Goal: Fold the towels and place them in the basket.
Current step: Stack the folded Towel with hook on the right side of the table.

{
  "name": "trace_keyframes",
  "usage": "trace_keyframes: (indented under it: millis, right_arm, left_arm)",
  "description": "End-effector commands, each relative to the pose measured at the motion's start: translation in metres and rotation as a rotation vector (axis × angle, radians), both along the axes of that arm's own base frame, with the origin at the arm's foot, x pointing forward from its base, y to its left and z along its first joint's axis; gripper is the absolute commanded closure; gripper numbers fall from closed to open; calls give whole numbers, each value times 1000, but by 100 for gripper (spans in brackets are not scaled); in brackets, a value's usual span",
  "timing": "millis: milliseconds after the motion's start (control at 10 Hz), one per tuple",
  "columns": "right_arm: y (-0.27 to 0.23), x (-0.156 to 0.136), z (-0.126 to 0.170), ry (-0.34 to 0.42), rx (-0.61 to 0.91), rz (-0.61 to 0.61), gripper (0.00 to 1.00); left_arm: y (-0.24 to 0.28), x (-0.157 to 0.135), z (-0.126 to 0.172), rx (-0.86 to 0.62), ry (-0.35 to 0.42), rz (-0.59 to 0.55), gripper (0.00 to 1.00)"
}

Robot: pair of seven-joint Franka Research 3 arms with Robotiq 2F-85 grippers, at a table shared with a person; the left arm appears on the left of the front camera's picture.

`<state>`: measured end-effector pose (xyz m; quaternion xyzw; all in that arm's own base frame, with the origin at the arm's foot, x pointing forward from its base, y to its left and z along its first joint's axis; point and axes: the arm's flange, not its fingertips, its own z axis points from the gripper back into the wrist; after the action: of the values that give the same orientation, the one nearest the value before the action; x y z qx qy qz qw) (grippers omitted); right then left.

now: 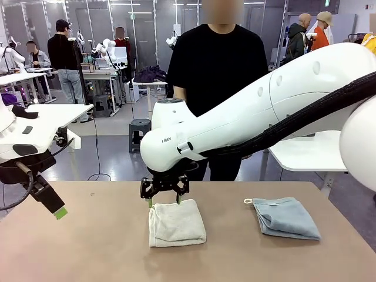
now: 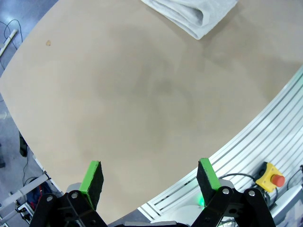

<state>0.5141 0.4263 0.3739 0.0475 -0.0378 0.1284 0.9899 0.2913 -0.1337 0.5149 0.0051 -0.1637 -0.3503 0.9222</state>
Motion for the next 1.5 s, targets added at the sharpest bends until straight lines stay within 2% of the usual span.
trace_keyframes:
  millis: [0, 500, 600, 800, 1000, 1100, 1400]
  right_arm:
    - [0, 0, 0, -6, -5, 4, 0]
    - [0, 0, 0, -6, -5, 4, 0]
    - [0, 0, 1, -1, 0, 0, 3]
    - [-11, -40, 37, -30, 50, 30, 0]
    - [-41, -62, 57, -38, 112, 16, 0]
    - [-65, -65, 63, -12, 184, 9, 0]
    - [-135, -49, 53, 58, 419, -82, 0]
  left_arm:
    - [-1, -2, 0, -3, 11, 16, 0]
    - [-1, -2, 0, -3, 11, 16, 0]
    - [-1, -2, 0, -3, 11, 16, 0]
    - [-1, -2, 0, -3, 11, 16, 0]
    - [-1, -2, 0, -3, 11, 16, 0]
    - [-1, -2, 0, -3, 11, 16, 0]
    - [-1, -2, 0, -3, 11, 16, 0]
